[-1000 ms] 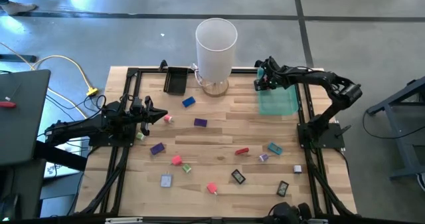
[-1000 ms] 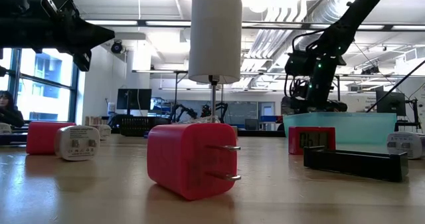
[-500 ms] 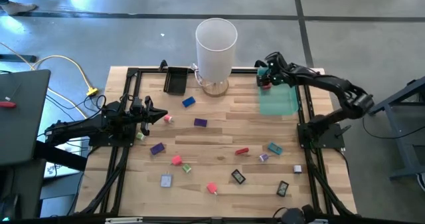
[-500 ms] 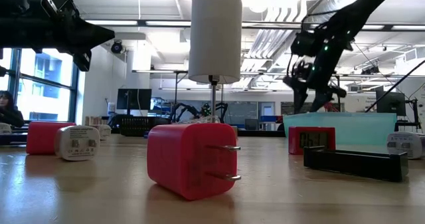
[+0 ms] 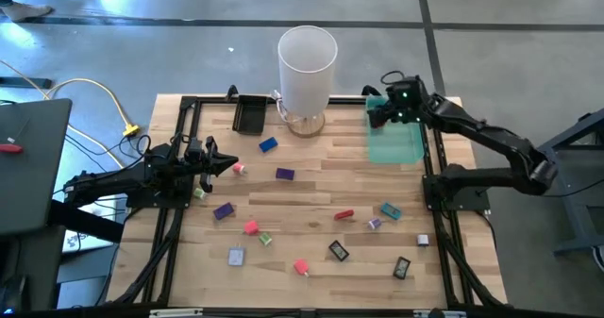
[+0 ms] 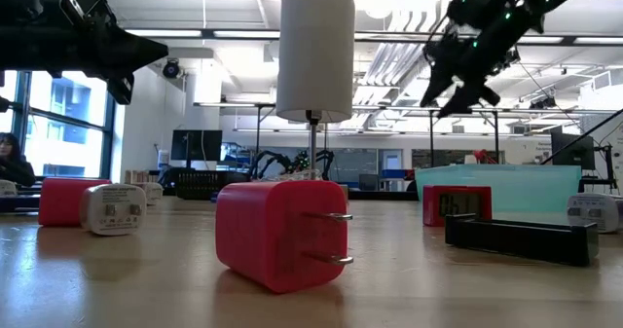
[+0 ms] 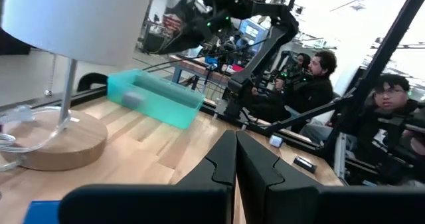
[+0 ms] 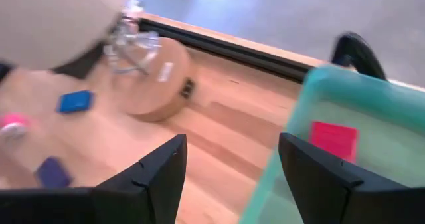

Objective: Pick & Place Office items
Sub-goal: Put the purple digital clock into the black bin

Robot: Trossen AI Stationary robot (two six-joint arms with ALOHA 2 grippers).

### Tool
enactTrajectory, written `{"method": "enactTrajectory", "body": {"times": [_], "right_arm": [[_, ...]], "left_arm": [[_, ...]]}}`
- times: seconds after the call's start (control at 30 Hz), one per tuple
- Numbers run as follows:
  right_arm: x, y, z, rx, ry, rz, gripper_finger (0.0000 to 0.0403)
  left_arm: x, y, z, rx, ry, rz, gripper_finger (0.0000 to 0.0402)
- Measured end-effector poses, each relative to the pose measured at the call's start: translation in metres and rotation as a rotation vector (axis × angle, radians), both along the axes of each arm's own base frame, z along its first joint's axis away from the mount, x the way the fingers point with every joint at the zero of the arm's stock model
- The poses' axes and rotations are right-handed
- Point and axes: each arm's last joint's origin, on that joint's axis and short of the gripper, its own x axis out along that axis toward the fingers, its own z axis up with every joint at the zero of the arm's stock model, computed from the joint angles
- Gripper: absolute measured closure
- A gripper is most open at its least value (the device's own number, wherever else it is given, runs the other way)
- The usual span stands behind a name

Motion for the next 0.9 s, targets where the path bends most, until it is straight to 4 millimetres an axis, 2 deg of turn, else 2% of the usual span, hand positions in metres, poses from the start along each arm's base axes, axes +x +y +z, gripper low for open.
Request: {"method": "enactTrajectory", "body": {"times": [0.27, 0.4, 0.53, 0.67, 0.8, 0.9], "right_arm": [[0.022, 0.040, 0.007, -0.023, -0.024, 0.200, 0.0176], [0.032, 0.056, 0.006, -0.049, -0.003, 0.245, 0.0176], [0.037, 0.069, 0.006, -0.095, 0.024, 0.249, 0.0176], [0.041, 0.078, 0.006, -0.120, 0.037, 0.250, 0.0176], [0.044, 0.086, 0.006, -0.108, 0.026, 0.276, 0.0176], [0.046, 0.095, 0.007, -0.109, 0.019, 0.313, 0.0176]], "left_arm": [[0.000, -0.003, -0.001, 0.114, 0.015, -0.101, 0.0400], [0.000, -0.004, 0.000, 0.153, 0.013, -0.135, 0.0385], [0.000, -0.005, 0.000, 0.155, 0.012, -0.155, 0.0349], [0.000, -0.005, 0.000, 0.150, 0.011, -0.165, 0.0295], [0.001, -0.005, 0.000, 0.035, 0.010, -0.181, 0.0238], [0.002, -0.005, 0.000, 0.050, 0.027, -0.189, 0.0211]]}}
